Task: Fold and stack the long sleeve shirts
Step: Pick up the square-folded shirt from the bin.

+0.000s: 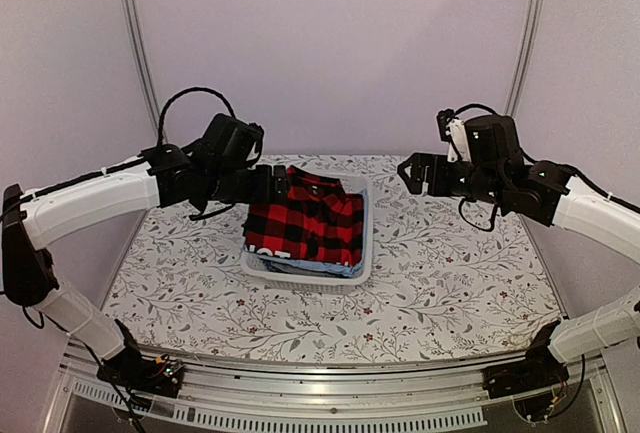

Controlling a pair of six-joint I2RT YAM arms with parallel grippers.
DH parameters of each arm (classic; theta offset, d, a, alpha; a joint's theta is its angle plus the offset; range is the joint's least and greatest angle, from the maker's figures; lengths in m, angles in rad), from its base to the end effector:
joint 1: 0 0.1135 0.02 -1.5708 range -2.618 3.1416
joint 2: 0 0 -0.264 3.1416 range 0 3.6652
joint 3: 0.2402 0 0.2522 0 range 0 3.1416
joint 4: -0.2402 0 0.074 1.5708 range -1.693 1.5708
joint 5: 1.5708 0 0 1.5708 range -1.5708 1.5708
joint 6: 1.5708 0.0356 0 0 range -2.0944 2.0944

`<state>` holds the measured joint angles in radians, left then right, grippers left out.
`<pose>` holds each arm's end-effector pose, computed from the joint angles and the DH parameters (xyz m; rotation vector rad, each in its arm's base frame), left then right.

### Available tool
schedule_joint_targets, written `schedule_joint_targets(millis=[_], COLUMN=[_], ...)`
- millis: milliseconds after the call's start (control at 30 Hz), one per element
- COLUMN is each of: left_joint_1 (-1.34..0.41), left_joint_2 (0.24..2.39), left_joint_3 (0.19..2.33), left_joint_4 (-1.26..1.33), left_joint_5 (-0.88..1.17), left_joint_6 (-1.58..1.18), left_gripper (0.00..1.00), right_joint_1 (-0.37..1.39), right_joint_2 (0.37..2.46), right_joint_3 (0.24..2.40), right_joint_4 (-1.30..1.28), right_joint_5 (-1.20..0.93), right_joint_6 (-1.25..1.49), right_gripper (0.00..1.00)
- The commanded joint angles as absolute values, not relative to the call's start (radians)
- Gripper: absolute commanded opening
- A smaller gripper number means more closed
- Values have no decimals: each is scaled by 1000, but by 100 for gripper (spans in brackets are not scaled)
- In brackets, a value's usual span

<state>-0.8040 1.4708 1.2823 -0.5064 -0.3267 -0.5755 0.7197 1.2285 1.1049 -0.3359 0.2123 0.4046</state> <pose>0.2360 -0.2285 0.3202 0.0837 2.2484 -0.3833 0.2150 0.1785 0.3433 -0.1877 2.0462 0.4937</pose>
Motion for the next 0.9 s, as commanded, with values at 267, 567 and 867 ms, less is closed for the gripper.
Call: schedule_joint_targets(millis=[267, 567, 867], left_joint_1=[-761, -754, -756], left_joint_2=[1554, 1613, 1531], left_joint_3=[1318, 1305, 1344], left_joint_4=[-618, -574, -519], left_joint_5=[-368, -313, -291], left_joint_6=[-662, -637, -567], left_gripper=[82, 56, 0], right_joint_1=[719, 721, 725], right_joint_2=[1243, 1281, 1318], right_joint_3=[1088, 1087, 1082], right_joint_4=[-344, -336, -335], right_joint_5=[175, 125, 105], right_joint_6=[411, 416, 426], right_gripper=[99, 99, 99])
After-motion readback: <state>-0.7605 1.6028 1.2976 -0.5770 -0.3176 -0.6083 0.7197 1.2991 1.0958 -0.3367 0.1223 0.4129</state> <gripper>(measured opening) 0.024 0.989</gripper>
